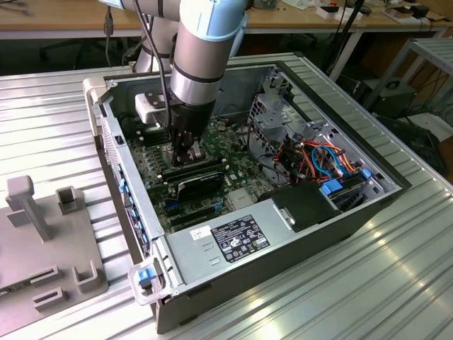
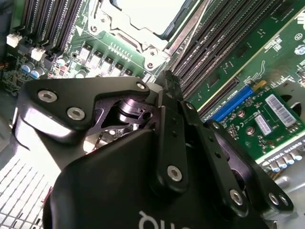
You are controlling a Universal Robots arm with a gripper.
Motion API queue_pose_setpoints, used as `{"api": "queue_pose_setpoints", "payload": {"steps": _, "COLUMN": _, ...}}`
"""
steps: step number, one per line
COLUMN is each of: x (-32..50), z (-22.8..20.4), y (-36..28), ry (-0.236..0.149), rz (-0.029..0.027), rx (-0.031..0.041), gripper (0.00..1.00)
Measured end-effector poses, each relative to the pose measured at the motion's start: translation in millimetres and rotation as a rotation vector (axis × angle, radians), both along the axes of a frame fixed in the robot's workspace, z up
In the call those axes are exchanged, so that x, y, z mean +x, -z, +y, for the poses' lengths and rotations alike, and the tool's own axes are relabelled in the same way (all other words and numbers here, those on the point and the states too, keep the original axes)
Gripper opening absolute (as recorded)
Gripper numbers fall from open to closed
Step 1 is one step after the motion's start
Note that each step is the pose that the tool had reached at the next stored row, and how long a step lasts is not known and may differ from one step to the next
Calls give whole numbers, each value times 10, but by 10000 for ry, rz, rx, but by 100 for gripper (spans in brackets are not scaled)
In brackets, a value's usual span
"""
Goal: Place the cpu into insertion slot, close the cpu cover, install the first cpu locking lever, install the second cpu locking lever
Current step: 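Install the second cpu locking lever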
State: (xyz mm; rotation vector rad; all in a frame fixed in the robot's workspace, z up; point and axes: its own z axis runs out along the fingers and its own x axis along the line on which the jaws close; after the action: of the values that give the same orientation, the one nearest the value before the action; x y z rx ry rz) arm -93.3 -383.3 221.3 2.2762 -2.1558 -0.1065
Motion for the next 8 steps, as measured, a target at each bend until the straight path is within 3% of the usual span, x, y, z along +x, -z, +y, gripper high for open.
{"api": "queue_pose_setpoints", "payload": {"steps": 8, "x": -33, "z": 16, "y": 92, "ry": 0, "rz": -2, "rx": 0, "gripper": 10}}
